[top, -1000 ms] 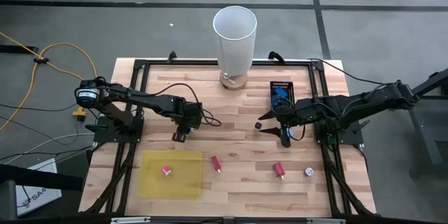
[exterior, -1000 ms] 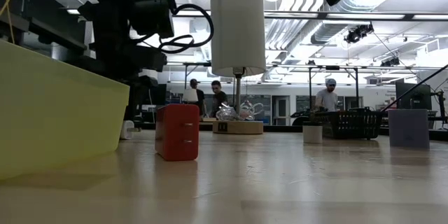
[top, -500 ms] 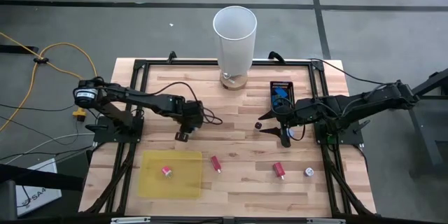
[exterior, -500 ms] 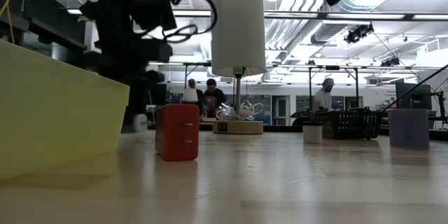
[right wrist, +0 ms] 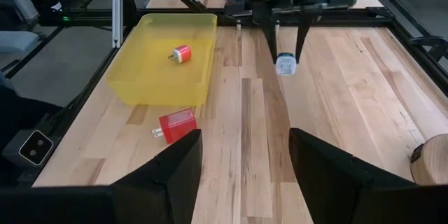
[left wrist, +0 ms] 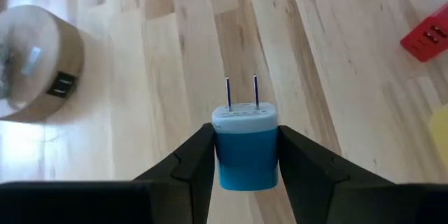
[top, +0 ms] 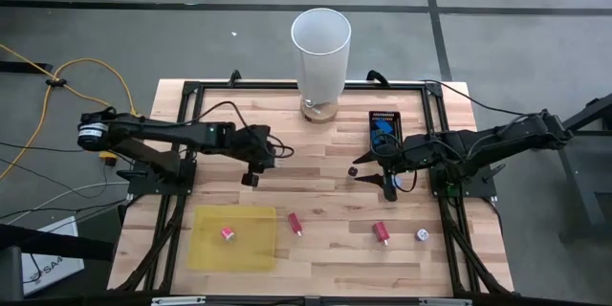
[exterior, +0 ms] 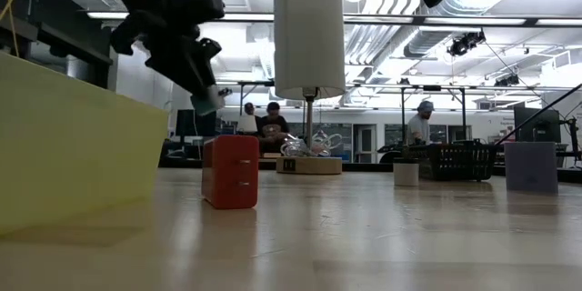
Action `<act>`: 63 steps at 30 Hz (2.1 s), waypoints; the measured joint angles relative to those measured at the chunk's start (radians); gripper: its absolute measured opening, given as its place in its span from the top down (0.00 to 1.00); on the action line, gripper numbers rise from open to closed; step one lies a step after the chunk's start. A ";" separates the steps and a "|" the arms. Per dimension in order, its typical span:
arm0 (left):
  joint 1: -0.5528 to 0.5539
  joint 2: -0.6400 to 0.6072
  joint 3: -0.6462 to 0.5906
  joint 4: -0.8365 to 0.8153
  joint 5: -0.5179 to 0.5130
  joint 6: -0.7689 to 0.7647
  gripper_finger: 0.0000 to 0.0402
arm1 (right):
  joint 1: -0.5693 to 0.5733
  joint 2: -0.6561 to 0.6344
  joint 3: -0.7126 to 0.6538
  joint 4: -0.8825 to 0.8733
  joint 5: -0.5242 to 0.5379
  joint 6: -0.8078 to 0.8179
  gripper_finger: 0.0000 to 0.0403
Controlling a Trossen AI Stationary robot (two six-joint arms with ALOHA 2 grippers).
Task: Pick & Place Office items
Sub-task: Put the blue charger adapter into the yellow bin
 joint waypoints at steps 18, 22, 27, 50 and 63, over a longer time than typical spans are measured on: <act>-0.089 -0.012 0.000 0.015 -0.001 -0.001 0.67 | 0.000 0.000 0.000 0.000 0.000 0.000 0.50; -0.151 -0.012 0.000 0.015 -0.001 -0.003 0.67 | 0.000 0.000 0.000 0.000 0.000 0.000 0.50; -0.241 -0.012 0.000 0.015 0.000 -0.045 0.67 | 0.000 0.000 0.000 0.000 0.000 0.000 0.50; -0.635 -0.011 0.000 0.001 -0.050 -0.222 0.67 | 0.000 0.000 0.000 0.000 0.000 0.000 0.50; -0.671 0.072 0.000 -0.048 -0.056 -0.308 0.67 | 0.000 0.000 0.000 0.000 0.000 0.000 0.50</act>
